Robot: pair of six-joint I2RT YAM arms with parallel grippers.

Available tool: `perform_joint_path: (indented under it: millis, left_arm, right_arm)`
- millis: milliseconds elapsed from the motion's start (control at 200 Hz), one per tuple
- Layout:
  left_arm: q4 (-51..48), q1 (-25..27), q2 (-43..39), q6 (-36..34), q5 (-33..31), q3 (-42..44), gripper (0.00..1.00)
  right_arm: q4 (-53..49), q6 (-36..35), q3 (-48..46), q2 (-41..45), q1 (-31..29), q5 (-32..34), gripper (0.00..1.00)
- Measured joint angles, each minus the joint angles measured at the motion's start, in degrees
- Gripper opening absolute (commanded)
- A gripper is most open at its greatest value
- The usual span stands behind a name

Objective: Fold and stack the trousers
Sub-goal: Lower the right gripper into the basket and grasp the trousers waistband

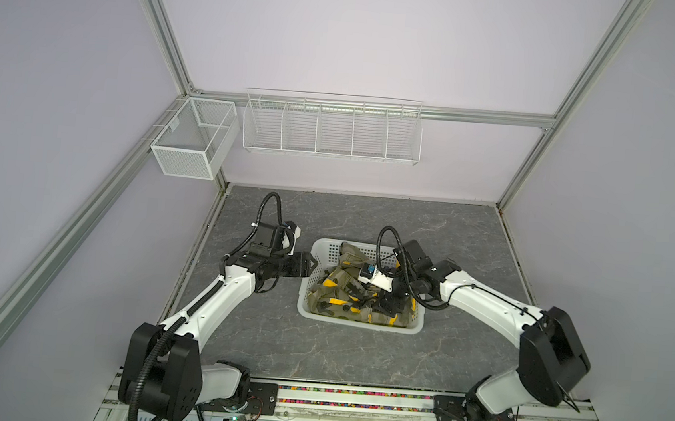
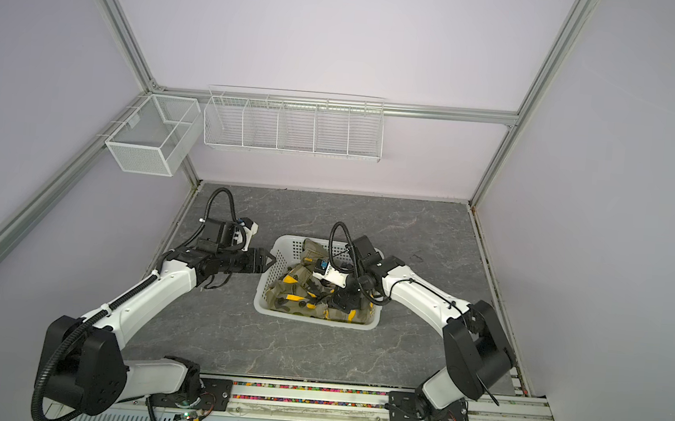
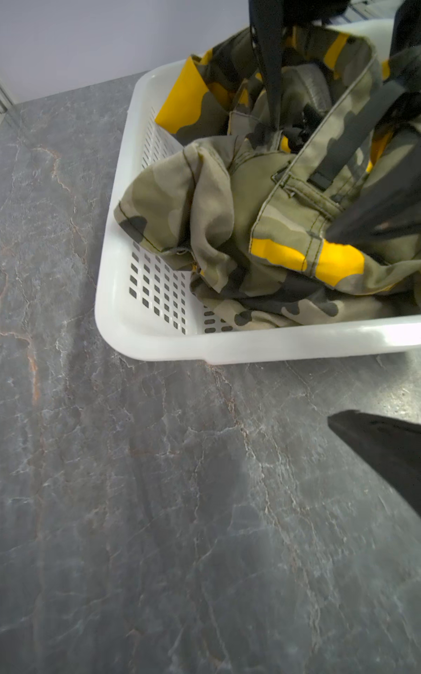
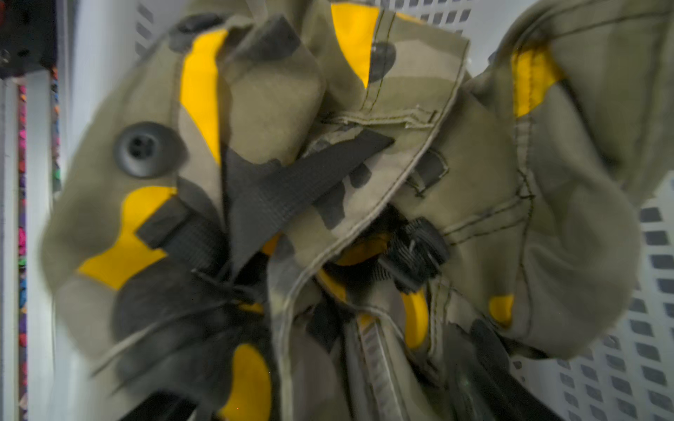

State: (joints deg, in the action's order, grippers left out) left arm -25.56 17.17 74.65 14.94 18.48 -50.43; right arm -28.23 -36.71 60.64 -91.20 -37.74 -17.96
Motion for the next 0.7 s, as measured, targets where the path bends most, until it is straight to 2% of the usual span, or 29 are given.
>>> perform_joint_path:
  millis: [65,215,345,440,495,530,570,700]
  left_arm:
    - [0.3,0.4,0.7,0.4,-0.3,0.3,0.53]
    - [0.8,1.0,1.7,1.0,-1.1,1.2,0.48]
    - [0.9,1.1,2.8,0.8,-2.0,1.3,0.39]
    - [1.0,1.1,4.3,0.9,-2.2,1.3,0.34]
    - [1.5,1.3,5.2,1.0,-1.7,1.2,0.32]
    - [1.7,1.4,5.4,0.9,-1.6,1.2,0.32]
    - [1.7,1.6,5.8,0.9,-1.6,1.2,0.30]
    - [1.7,1.8,6.8,0.9,-0.8,0.6,0.23]
  right_arm:
    - [1.8,-0.5,0.0,-2.3,-0.3,0.7,0.88]
    - [4.1,-2.1,0.4,-5.9,-1.6,2.1,0.88]
    - [3.5,-3.5,2.4,-8.5,-2.6,3.2,0.88]
    - [2.5,-4.2,3.4,-9.3,-2.7,3.4,0.99]
    - [2.0,-4.5,4.1,-9.9,-2.7,3.6,0.89]
    - [1.6,-4.7,4.5,-10.2,-2.7,3.6,0.89]
    - [1.0,-4.9,4.8,-10.5,-2.8,3.6,0.82]
    - [0.1,-4.5,5.0,-10.6,-3.0,3.7,0.49]
